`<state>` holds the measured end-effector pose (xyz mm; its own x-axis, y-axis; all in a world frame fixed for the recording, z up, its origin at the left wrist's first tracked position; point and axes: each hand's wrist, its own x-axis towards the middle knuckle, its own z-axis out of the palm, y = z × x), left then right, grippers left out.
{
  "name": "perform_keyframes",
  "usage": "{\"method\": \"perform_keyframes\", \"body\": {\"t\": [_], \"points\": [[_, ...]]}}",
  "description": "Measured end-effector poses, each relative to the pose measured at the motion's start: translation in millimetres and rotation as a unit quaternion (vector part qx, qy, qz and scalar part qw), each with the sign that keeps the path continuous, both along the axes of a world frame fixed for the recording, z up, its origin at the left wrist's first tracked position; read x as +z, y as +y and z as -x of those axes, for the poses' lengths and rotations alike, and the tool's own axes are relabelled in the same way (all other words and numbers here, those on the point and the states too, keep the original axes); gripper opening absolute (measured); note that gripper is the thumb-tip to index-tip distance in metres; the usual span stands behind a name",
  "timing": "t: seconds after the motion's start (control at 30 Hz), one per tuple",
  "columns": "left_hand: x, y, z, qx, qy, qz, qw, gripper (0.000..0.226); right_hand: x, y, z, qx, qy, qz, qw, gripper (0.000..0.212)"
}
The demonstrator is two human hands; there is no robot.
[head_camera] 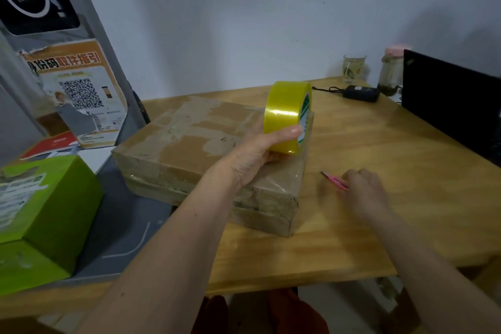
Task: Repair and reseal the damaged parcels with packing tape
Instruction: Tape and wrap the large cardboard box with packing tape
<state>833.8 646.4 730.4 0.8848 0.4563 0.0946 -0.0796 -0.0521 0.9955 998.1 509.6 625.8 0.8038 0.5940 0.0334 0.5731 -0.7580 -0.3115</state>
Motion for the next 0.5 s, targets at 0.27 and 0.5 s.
{"method": "perform_keyframes", "body": {"t": [0.27,0.5], "points": [[-0.3,-1.1,1.2,0.000,-0.016,0.003,1.000,0.114,15.2,-19.2,7.8,0.031,0.085,-0.072,0.993,0.018],[-1.5,-0.5,2.5,0.004,-0.028,0.017,0.999,0.115,71.4,-64.9,48.6,0.192,0.106,-0.249,0.943,0.019]]}}
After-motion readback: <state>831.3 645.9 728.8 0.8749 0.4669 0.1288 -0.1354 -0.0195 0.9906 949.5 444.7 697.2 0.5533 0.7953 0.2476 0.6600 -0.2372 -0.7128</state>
